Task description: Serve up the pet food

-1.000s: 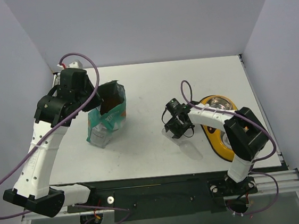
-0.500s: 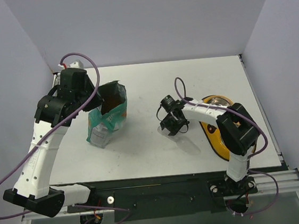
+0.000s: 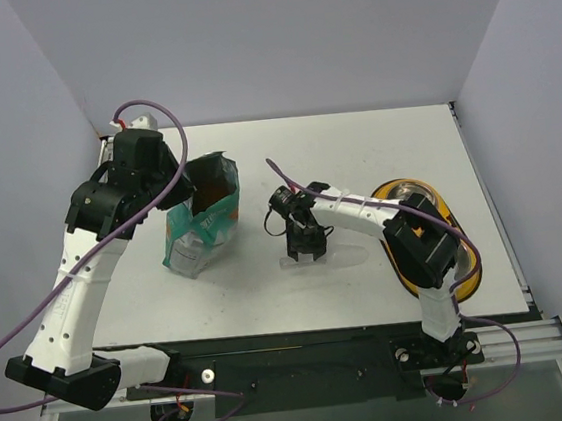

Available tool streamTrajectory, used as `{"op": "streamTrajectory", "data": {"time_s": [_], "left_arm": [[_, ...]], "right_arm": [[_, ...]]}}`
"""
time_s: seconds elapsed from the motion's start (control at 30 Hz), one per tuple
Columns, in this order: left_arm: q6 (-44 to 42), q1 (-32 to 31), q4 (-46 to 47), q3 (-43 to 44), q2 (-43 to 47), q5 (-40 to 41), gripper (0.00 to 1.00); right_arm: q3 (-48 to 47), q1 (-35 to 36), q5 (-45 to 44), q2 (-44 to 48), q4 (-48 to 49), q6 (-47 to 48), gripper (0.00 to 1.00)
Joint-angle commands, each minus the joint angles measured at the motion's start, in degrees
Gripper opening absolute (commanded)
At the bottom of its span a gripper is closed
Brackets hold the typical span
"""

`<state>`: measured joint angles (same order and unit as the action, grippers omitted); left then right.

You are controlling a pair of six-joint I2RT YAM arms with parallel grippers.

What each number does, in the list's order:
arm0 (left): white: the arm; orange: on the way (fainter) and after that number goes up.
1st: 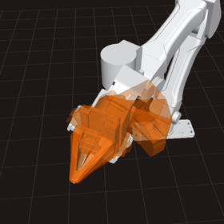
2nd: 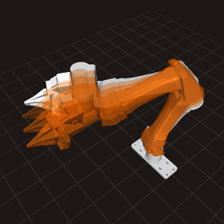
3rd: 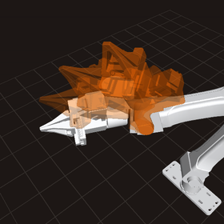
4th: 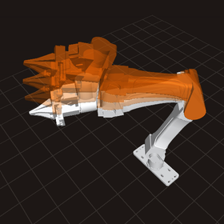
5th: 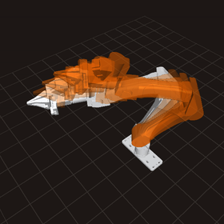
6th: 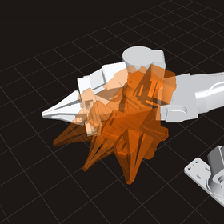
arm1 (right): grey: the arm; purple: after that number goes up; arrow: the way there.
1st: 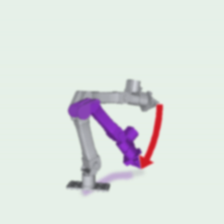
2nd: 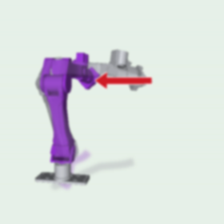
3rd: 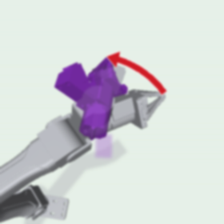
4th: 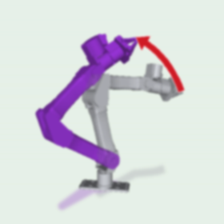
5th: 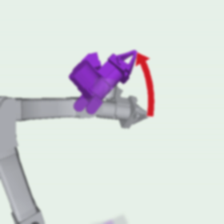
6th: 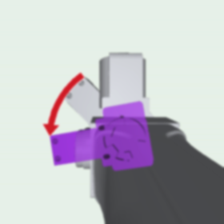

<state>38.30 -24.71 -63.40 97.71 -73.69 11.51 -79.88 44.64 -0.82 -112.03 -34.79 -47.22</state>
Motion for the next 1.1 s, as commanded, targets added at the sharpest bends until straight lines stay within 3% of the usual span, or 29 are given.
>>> {"op": "streamTrajectory", "data": {"time_s": [0.0, 0.1, 0.3, 0.37, 0.43, 0.47, 0.53, 1.07], "left_arm": [[-0.6, -0.08, 2.14, -0.06, 2.32, -0.87, 0.0], [-0.6, 0.01, 2.23, -0.06, 2.41, -1.14, 0.0], [0.28, 0.1, 1.61, 0.11, 2.06, -2.63, 0.0], [0.63, 0.1, 1.35, 0.29, 1.71, -3.07, 0.0], [0.81, 0.1, 1.17, 0.55, 1.27, -3.33, 0.0], [0.63, 0.1, 1.08, 0.99, 1.01, -3.33, 0.0], [0.19, 0.19, 0.65, 1.69, 0.39, -2.9, 0.0], [0.28, 0.54, 1.43, 2.48, -0.05, -2.45, 0.0]], "right_arm": [[1.74, 0.1, -6.04, 6.72, -6.97, 6.98, 0.42], [3.14, -0.26, -3.68, 9.98, -5.91, 2.59, 0.51], [3.5, -2.71, -1.55, 11.39, -2.48, -12.88, 0.56], [4.37, -3.68, -1.12, 11.04, -1.26, -19.12, 0.53], [5.08, -3.95, -0.5, 10.51, 0.23, -24.3, 0.43], [6.04, -4.04, -0.24, 10.34, 1.03, -27.11, 0.33], [7.27, -3.95, 2.03, 9.73, 3.58, -30.28, 0.31], [12.38, -3.07, 3.37, 6.3, 6.04, -33.29, 0.36]]}}
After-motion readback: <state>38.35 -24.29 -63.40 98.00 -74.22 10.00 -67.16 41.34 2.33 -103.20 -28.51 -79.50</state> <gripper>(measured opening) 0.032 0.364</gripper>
